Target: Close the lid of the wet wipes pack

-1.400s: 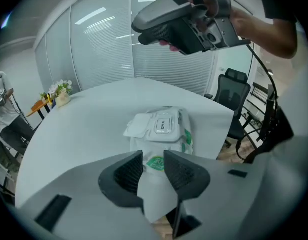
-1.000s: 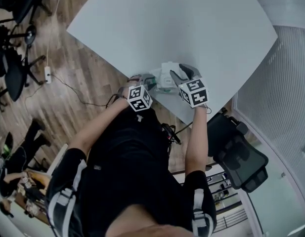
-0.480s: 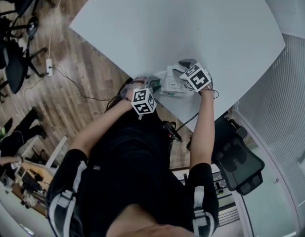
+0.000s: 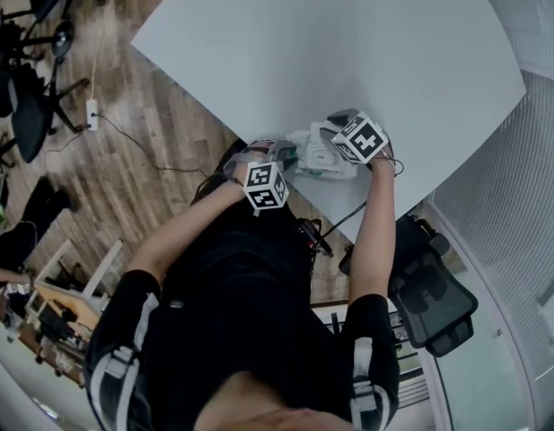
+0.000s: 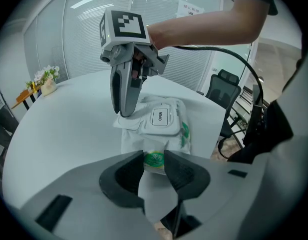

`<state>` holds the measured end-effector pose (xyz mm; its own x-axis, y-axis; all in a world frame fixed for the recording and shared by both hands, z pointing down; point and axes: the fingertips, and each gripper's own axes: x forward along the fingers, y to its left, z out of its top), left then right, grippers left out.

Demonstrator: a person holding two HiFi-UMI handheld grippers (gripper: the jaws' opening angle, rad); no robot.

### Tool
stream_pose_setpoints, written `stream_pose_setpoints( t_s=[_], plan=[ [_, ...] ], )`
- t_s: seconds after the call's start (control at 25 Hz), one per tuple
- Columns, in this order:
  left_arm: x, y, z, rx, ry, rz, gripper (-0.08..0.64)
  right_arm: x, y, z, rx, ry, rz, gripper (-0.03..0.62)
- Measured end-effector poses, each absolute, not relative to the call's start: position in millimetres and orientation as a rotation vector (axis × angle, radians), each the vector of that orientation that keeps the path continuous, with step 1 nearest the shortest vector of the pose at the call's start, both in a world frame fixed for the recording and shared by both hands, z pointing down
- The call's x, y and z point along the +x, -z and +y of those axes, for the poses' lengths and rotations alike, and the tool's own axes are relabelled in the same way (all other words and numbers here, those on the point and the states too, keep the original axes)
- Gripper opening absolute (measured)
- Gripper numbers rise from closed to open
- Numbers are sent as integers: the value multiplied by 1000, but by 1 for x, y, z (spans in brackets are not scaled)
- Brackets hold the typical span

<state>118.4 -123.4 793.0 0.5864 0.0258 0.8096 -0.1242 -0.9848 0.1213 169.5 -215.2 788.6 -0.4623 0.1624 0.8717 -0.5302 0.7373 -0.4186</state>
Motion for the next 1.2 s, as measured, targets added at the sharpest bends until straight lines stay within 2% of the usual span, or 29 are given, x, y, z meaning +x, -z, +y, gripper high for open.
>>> stream_pose_setpoints(
  t_s=[0.56,0.84,1.2],
  plan=[
    [109,-802,-125,2632,-1328,-165,137,163,-736,-174,347,-723,-1976,81],
    [111,-802,-123,2606,-1308,-230,137,164,-757,-116,340,-740,-1952,121],
    [116,-802,-122,2596,-1304,-270,137,173,-774,-102,400,-664,-1895,110]
  ],
)
